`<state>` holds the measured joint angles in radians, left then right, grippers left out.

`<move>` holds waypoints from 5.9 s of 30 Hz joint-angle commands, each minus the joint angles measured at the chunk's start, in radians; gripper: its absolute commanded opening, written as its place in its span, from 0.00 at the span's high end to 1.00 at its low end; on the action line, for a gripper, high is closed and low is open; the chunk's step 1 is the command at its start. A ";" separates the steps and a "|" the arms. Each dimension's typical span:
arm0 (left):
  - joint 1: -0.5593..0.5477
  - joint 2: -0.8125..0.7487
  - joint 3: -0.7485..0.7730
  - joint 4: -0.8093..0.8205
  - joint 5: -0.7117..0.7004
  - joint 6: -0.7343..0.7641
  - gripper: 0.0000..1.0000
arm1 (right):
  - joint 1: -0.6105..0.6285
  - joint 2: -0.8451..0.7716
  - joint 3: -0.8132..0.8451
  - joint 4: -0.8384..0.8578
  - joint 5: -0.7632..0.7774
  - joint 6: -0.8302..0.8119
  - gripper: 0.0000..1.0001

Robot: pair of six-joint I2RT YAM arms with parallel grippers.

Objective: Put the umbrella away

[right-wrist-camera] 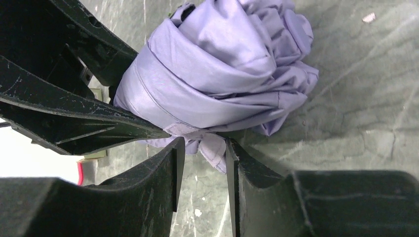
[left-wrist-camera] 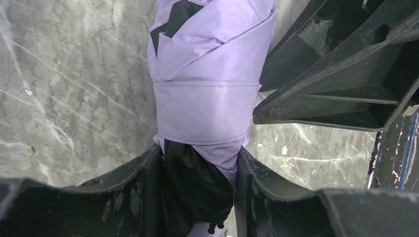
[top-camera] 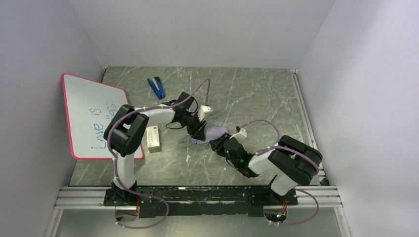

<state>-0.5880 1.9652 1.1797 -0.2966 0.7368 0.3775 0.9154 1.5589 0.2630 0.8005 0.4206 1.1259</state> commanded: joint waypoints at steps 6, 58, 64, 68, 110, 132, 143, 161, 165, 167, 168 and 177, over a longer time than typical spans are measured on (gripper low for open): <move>-0.016 0.073 -0.043 -0.065 -0.205 0.015 0.95 | -0.043 0.024 -0.005 0.010 -0.004 -0.188 0.59; -0.021 0.078 -0.045 -0.075 -0.218 0.018 0.95 | -0.053 0.046 0.022 -0.165 -0.107 -0.046 0.73; -0.022 0.077 -0.045 -0.074 -0.226 0.017 0.95 | -0.053 0.063 -0.013 -0.088 -0.104 -0.078 1.00; -0.022 0.074 -0.045 -0.068 -0.241 0.009 0.95 | -0.052 0.050 -0.054 -0.043 -0.128 -0.099 1.00; -0.044 0.028 -0.075 -0.019 -0.429 -0.020 0.95 | 0.096 -0.356 -0.147 0.070 -0.027 -0.187 1.00; -0.074 0.051 -0.071 -0.033 -0.470 -0.008 0.95 | 0.048 -0.257 -0.069 0.229 -0.036 -0.143 1.00; -0.086 0.060 -0.067 -0.044 -0.469 0.006 0.95 | 0.012 -0.203 -0.041 0.240 -0.030 -0.115 1.00; -0.095 0.067 -0.068 -0.049 -0.470 0.011 0.95 | -0.061 -0.083 -0.012 0.341 -0.120 -0.081 0.99; -0.096 0.068 -0.068 -0.050 -0.472 0.011 0.95 | -0.067 -0.067 -0.007 0.351 -0.131 -0.078 0.96; -0.095 0.069 -0.068 -0.049 -0.473 0.011 0.95 | -0.069 -0.062 -0.005 0.351 -0.134 -0.078 0.95; -0.095 0.069 -0.068 -0.050 -0.473 0.011 0.95 | -0.069 -0.059 -0.005 0.352 -0.134 -0.077 0.94; -0.096 0.072 -0.066 -0.051 -0.475 0.009 0.95 | -0.078 -0.032 -0.019 0.362 -0.120 -0.065 0.84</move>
<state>-0.6857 1.9251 1.1645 -0.2653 0.5098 0.3290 0.8436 1.5192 0.2165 1.0294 0.2951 1.0405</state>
